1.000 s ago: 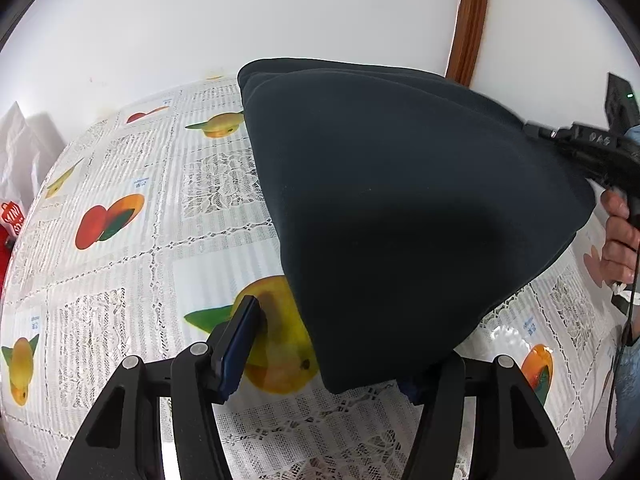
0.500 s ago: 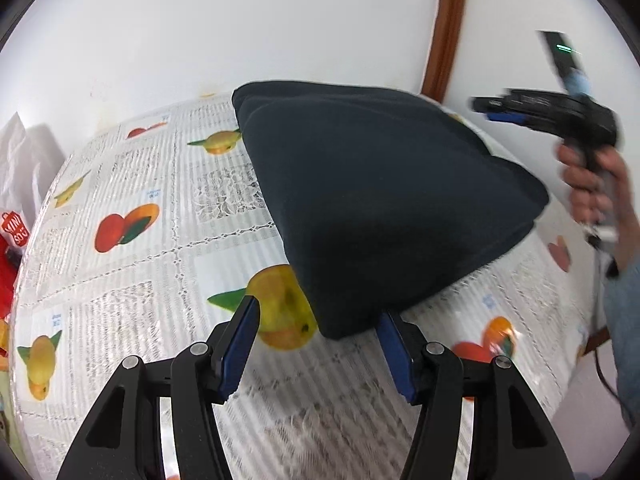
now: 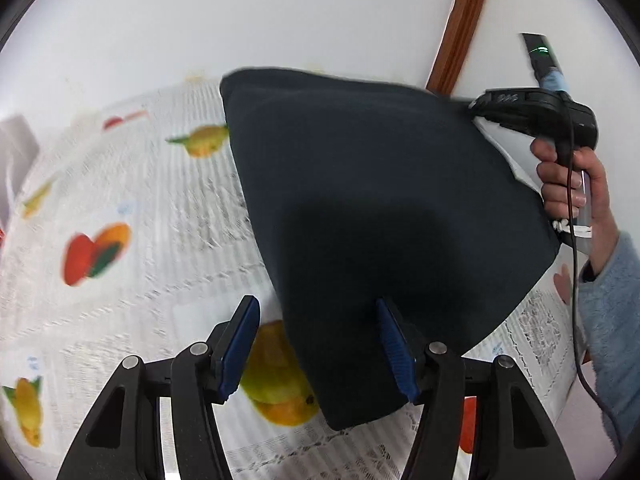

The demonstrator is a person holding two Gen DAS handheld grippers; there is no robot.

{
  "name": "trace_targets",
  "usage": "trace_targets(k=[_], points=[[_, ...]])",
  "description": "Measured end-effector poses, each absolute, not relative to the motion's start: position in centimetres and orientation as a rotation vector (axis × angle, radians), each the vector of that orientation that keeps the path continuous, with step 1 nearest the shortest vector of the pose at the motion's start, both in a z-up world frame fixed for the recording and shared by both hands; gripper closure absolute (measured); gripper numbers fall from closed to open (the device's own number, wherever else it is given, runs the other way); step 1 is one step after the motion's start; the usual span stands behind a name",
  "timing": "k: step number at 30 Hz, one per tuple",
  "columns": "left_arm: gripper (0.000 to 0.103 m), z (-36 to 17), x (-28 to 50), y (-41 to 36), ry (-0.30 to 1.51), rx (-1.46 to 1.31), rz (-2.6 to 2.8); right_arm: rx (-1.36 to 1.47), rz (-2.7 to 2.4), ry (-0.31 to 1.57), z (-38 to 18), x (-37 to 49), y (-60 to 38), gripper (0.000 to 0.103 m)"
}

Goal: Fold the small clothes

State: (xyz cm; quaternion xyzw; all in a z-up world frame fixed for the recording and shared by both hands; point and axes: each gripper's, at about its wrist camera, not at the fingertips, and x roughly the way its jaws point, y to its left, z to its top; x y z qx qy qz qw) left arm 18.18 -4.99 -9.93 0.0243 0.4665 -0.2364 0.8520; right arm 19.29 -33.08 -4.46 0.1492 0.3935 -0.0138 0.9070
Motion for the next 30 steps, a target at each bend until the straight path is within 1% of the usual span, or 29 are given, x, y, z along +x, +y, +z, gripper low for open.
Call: trace_targets(k=[3,7,9,11,12,14,15,16,17,19,21,24,25,27,30], points=[[0.044,-9.4,18.1,-4.9,0.970,0.060,-0.520,0.374,0.005,0.847,-5.1,19.3,-34.4,0.101],[0.044,-8.0,18.7,-4.8,0.928,0.084,-0.504,0.298,0.001,0.870,-4.6,20.2,-33.3,0.097],[0.044,-7.7,19.5,-4.8,0.909,0.099,-0.490,0.309,-0.002,0.879,-4.6,21.1,-33.4,0.089],[0.044,-7.5,20.3,-4.8,0.902,0.101,-0.488,0.331,-0.005,0.916,-5.2,22.6,-33.6,0.068],[0.044,-7.4,20.6,-4.8,0.900,0.094,-0.491,0.334,-0.015,0.932,-5.5,23.2,-33.7,0.065],[0.044,-7.3,21.2,-5.0,0.898,0.091,-0.493,0.346,-0.032,0.959,-6.1,24.4,-33.9,0.065],[0.044,-7.5,21.5,-5.2,0.900,0.094,-0.492,0.363,-0.037,0.981,-6.6,25.2,-34.0,0.069],[0.044,-7.8,21.8,-5.4,0.909,0.097,-0.492,0.380,-0.026,0.989,-6.8,25.8,-34.1,0.101],[0.044,-7.9,21.8,-5.5,0.915,0.097,-0.490,0.388,0.006,0.979,-6.8,26.1,-34.1,0.100],[0.044,-8.4,22.1,-5.5,0.930,0.085,-0.493,0.375,0.022,0.899,-5.7,25.8,-34.4,0.100],[0.044,-8.4,22.0,-5.5,0.929,0.081,-0.495,0.390,0.022,0.908,-5.8,25.9,-34.8,0.100],[0.044,-8.2,21.8,-5.3,0.927,0.076,-0.494,0.402,0.017,0.923,-5.6,25.1,-35.2,0.097],[0.044,-8.2,22.0,-5.3,0.927,0.075,-0.495,0.396,-0.006,0.914,-5.2,24.4,-35.4,0.094],[0.044,-8.1,21.3,-4.9,0.919,0.080,-0.496,0.381,-0.035,0.878,-4.2,22.2,-35.8,0.093],[0.044,-8.1,20.1,-4.3,0.905,0.086,-0.488,0.362,-0.016,0.880,-3.6,17.9,-35.7,0.080]])
